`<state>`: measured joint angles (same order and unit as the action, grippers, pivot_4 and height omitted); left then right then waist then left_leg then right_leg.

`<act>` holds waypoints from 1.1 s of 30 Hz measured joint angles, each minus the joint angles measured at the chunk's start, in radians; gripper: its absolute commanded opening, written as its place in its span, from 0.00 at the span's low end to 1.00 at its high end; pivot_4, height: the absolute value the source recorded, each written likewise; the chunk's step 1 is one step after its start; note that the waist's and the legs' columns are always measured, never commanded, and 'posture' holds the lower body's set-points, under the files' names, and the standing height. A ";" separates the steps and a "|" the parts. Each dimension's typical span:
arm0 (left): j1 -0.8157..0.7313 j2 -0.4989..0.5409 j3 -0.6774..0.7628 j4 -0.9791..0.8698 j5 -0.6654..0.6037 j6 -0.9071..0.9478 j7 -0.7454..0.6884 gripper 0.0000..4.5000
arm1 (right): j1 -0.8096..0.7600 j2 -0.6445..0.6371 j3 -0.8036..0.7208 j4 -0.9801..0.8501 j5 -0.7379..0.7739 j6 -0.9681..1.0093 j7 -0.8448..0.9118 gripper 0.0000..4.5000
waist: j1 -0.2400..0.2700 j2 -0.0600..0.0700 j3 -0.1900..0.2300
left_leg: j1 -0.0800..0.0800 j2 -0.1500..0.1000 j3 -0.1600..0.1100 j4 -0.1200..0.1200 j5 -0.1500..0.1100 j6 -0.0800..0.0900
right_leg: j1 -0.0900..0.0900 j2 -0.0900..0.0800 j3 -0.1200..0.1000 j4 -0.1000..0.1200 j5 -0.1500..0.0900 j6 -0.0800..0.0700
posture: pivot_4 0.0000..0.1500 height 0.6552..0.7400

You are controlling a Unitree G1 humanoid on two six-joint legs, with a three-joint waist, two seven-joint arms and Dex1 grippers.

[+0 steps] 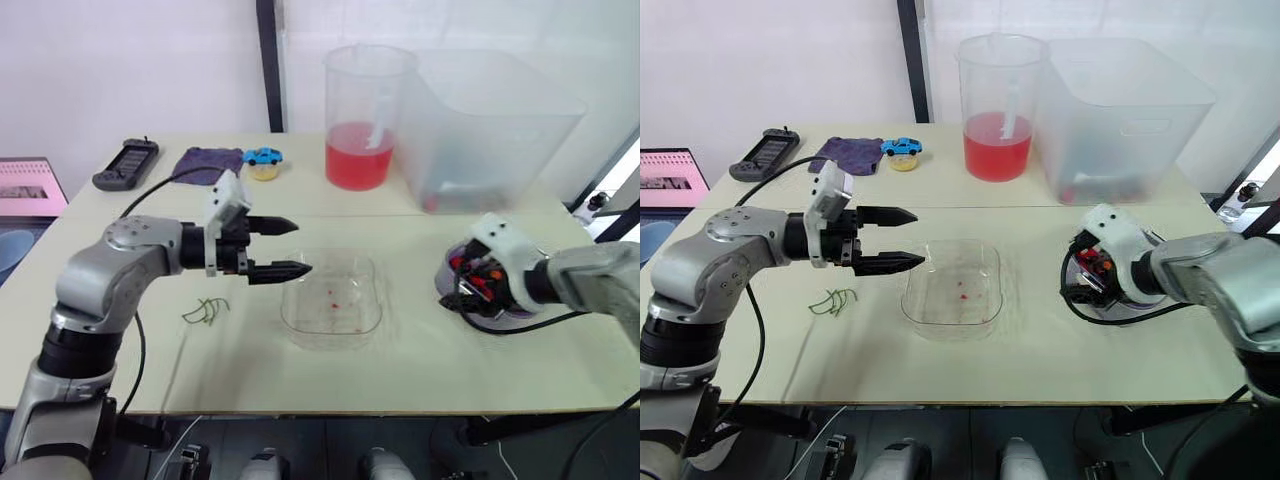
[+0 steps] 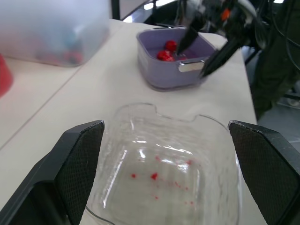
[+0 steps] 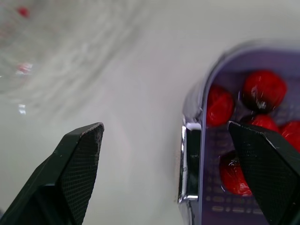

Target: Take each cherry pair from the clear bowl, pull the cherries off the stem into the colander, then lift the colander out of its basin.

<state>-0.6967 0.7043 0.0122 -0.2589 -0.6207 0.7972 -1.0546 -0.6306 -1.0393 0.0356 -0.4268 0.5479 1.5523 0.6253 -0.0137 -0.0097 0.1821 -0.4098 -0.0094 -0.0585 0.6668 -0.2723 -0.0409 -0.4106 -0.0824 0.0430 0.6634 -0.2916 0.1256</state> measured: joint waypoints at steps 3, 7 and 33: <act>0.016 0.011 0.002 -0.020 -0.001 0.004 0.018 1.00 | -0.006 0.010 0.003 0.019 -0.016 0.013 -0.033 0.59 | -0.001 0.000 0.000 | 0.000 0.000 0.000 0.000 0.000 0.000 | -0.001 0.000 0.000 0.000 0.000 0.000 | 1.00 0.93; 0.025 0.020 0.002 -0.020 -0.002 0.007 0.032 1.00 | -0.007 0.012 0.001 0.018 -0.015 0.034 -0.048 0.38 | -0.001 0.000 0.000 | 0.000 0.000 0.000 0.000 0.000 0.000 | 0.000 0.001 0.000 0.000 0.000 0.000 | 1.00 0.93; -0.006 -0.022 -0.071 0.061 0.049 -0.094 0.014 1.00 | -0.012 -0.040 -0.084 -0.006 0.104 0.056 -0.070 0.04 | 0.000 0.000 0.000 | 0.000 0.000 0.001 0.000 0.000 0.000 | 0.000 0.001 0.000 0.000 0.000 0.000 | 1.00 0.93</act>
<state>-0.7031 0.6824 -0.0586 -0.1979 -0.5717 0.7031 -1.0405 -0.6422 -1.0791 -0.0480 -0.4326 0.6516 1.6082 0.5556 -0.0141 -0.0096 0.1822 -0.4097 -0.0093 -0.0578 0.6663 -0.2724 -0.0407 -0.4110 -0.0818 0.0434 0.6630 -0.2916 0.1256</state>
